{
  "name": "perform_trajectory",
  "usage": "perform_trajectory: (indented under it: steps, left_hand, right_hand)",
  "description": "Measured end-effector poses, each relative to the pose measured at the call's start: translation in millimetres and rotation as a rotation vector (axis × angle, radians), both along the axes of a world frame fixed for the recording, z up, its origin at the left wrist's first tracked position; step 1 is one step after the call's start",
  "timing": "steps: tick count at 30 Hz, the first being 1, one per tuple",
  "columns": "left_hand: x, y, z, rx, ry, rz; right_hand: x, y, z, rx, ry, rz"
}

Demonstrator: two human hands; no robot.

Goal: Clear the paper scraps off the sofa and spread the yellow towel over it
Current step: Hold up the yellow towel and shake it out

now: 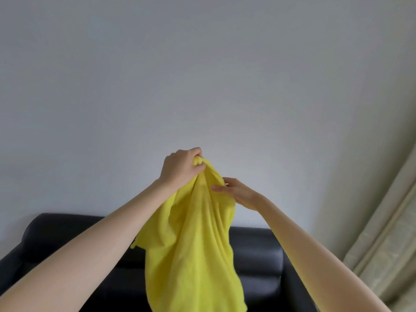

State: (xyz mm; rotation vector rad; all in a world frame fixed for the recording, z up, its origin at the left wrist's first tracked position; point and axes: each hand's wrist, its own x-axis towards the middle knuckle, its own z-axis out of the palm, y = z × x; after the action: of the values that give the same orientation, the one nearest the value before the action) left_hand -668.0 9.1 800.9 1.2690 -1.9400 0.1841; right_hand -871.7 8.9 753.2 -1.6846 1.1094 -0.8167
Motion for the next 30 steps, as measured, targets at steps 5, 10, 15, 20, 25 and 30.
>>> perform_trajectory:
  steps: [5,10,15,20,25,30]
  left_hand:
    - [-7.5,10.0,11.6,-0.190,0.080,0.012]
    - [7.6,9.1,32.8,-0.241,0.270,0.067]
    - [25.1,3.6,40.8,-0.224,0.476,0.105]
    - [55.3,-4.6,37.2,-0.134,0.606,0.225]
    - [87.8,-13.4,37.9,-0.116,0.543,0.346]
    - [75.0,-19.6,29.7,-0.149,0.540,0.299]
  right_hand:
    - [4.9,2.7,-31.2,0.181,0.038,0.166]
    - [4.6,0.4,-67.9,0.285,0.136,0.223]
    - [-2.3,-6.6,-100.6,0.336,0.279,0.242]
    - [-23.1,-23.2,-78.6,0.046,0.019,-0.248]
    - [-53.2,-24.4,72.4,-0.705,0.081,-1.030]
    - [-40.2,-2.7,144.6,-0.986,0.156,-1.161]
